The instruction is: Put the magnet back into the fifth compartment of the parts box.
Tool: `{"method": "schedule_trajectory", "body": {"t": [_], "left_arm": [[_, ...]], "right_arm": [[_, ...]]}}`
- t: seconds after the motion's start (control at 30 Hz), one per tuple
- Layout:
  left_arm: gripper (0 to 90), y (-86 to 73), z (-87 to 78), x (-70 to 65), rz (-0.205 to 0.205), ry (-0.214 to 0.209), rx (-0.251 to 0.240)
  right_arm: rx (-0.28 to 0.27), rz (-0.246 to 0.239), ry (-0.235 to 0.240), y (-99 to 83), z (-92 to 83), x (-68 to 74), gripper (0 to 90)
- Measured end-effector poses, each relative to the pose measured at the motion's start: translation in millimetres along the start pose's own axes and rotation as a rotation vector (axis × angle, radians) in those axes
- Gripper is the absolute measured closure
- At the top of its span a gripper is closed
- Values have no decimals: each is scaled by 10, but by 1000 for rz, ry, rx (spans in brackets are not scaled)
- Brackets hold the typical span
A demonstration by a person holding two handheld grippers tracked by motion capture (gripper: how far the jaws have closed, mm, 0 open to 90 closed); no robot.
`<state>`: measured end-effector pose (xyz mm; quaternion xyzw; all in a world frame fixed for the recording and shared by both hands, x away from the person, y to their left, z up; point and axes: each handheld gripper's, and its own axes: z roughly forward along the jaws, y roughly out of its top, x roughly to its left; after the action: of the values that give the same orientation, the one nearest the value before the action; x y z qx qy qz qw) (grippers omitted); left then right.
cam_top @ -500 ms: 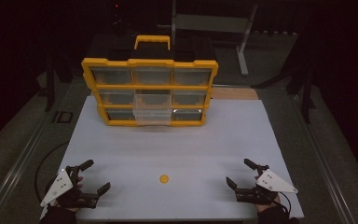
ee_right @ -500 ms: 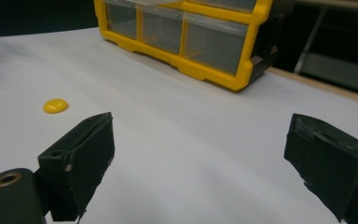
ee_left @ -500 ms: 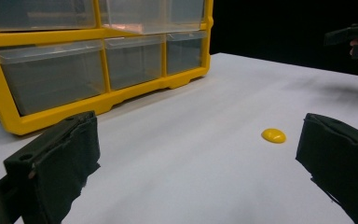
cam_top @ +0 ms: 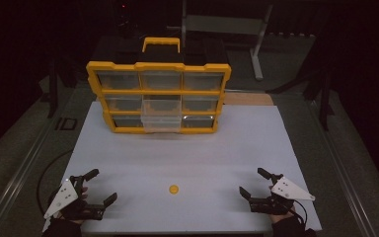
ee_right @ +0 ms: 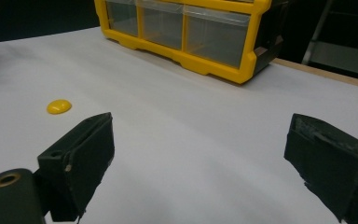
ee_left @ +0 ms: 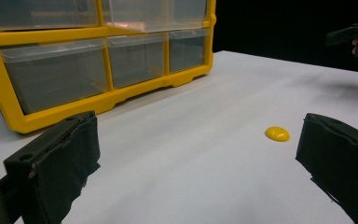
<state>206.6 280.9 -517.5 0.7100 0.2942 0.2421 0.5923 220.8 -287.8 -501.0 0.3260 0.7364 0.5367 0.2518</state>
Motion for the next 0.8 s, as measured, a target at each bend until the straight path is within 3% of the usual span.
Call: {"method": "schedule_trajectory", "body": {"t": [0.8], "left_arm": [[2, 19, 6, -4, -7, -15, 1]], "right_arm": [[-1, -16, -17, 10, 19, 43, 83]]}}
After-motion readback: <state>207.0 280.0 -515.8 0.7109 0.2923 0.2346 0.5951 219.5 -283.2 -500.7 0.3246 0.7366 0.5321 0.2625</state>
